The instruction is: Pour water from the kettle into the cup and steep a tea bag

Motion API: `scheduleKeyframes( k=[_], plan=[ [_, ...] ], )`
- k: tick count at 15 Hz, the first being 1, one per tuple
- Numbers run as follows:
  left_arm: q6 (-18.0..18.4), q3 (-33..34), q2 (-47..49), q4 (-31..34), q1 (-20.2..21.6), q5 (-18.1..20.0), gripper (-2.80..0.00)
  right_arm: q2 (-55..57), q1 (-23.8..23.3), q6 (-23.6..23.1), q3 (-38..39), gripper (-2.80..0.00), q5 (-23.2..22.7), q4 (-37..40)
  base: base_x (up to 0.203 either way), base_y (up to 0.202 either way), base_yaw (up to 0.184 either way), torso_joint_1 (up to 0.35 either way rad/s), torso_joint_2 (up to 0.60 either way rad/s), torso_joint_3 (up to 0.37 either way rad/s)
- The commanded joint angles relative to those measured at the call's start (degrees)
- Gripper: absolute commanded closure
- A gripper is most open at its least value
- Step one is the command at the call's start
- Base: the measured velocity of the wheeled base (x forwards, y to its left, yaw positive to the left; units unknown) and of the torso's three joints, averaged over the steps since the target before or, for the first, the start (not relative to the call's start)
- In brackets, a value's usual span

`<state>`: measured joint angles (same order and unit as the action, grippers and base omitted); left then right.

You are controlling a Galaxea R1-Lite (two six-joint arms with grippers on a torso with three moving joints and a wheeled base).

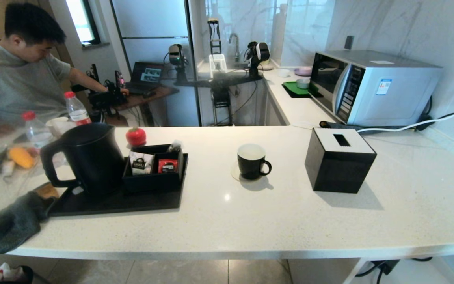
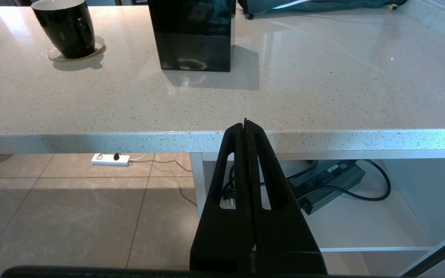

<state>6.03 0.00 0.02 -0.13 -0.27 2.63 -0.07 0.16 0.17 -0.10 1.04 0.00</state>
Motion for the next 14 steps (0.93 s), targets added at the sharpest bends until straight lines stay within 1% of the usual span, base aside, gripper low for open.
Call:
scheduleKeyframes(
  k=[1, 10, 13, 14],
  plan=[
    [0.0, 0.0, 0.0, 0.0, 0.0, 0.0, 0.0, 0.1, 0.0, 0.0, 0.0, 0.0, 0.0, 0.0, 0.0, 0.0, 0.0, 0.0, 0.0, 0.0],
    [0.2, 0.0, 0.0, 0.0, 0.0, 0.0, 0.0, 0.1, 0.0, 0.0, 0.0, 0.0, 0.0, 0.0, 0.0, 0.0, 0.0, 0.0, 0.0, 0.0],
    [2.8, 0.0, 0.0, -0.1, 0.0, 0.1, 0.0, 0.1, 0.0, 0.0, 0.0, 0.0, 0.0, 0.0, 0.0, 0.0, 0.0, 0.0, 0.0, 0.0],
    [2.8, 0.0, 0.0, 0.0, 0.0, 0.0, 0.0, 0.1, 0.0, 0.0, 0.0, 0.0, 0.0, 0.0, 0.0, 0.0, 0.0, 0.0, 0.0, 0.0]
  ],
)
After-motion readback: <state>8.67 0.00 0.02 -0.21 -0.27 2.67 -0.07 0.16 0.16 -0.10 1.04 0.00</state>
